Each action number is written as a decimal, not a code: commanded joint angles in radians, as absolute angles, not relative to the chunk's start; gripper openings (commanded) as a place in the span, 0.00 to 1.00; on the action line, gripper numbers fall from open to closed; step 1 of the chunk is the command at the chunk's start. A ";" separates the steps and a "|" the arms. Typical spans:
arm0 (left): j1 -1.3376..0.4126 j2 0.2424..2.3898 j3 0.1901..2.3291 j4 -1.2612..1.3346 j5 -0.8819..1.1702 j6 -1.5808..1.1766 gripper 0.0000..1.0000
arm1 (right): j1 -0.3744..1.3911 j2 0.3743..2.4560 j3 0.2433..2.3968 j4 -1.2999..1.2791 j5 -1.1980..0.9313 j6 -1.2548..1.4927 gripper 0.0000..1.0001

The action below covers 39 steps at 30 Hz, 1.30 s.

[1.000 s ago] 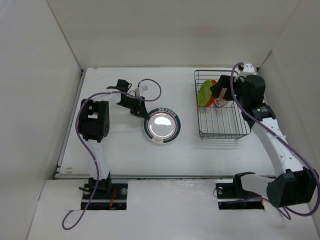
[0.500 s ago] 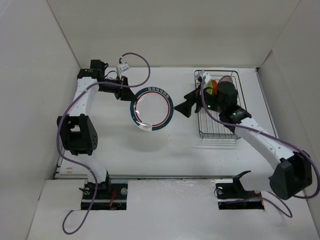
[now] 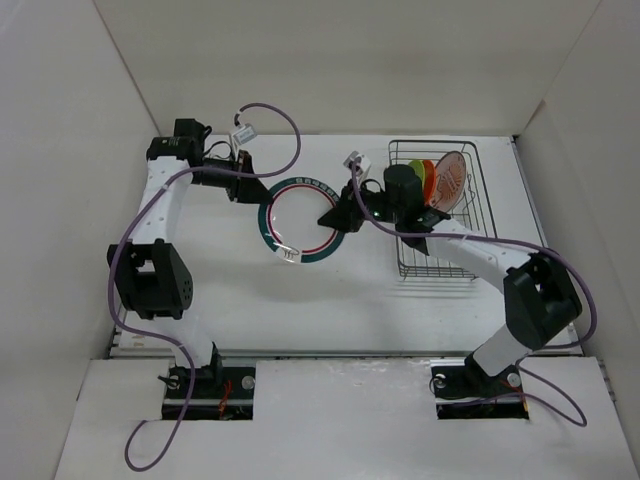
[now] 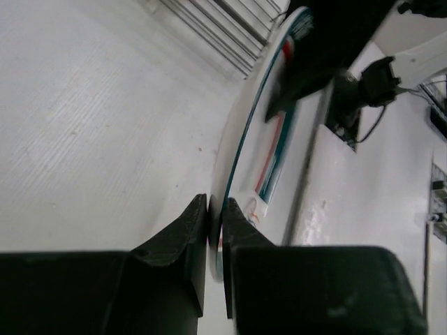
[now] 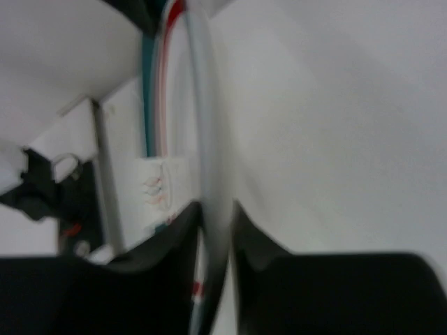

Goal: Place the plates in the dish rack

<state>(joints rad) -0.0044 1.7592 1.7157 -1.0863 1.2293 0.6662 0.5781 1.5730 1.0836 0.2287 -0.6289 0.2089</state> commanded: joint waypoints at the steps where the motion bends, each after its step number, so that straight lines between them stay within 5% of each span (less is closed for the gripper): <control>1: -0.002 1.695 1.738 -1.126 1.341 0.686 0.00 | 0.586 1.582 1.147 0.357 -0.687 0.284 0.18; 2: -0.002 1.695 1.738 -1.114 1.332 0.677 0.00 | 0.586 1.582 1.147 0.373 -0.675 0.294 0.03; 3: -0.002 1.695 1.721 -1.083 1.316 0.637 0.07 | 0.586 1.582 1.147 0.373 -0.661 0.304 0.00; 5: -0.002 1.695 1.706 -0.993 1.260 0.531 0.35 | 0.575 1.539 1.138 0.361 -0.606 0.324 0.00; 6: -0.002 1.695 1.680 -0.965 1.244 0.506 0.99 | 0.548 1.520 1.138 0.310 -0.577 0.336 0.00; 17: -0.035 1.618 1.519 -0.598 0.864 0.186 1.00 | 0.115 1.250 1.314 -0.236 0.016 0.183 0.00; 26: -0.115 1.528 1.470 -0.529 0.669 0.186 1.00 | -0.078 1.239 1.396 -0.295 0.242 0.067 0.00; 39: -0.115 1.519 1.451 -0.529 0.667 0.204 1.00 | -0.161 1.341 1.310 -0.180 0.169 0.061 0.00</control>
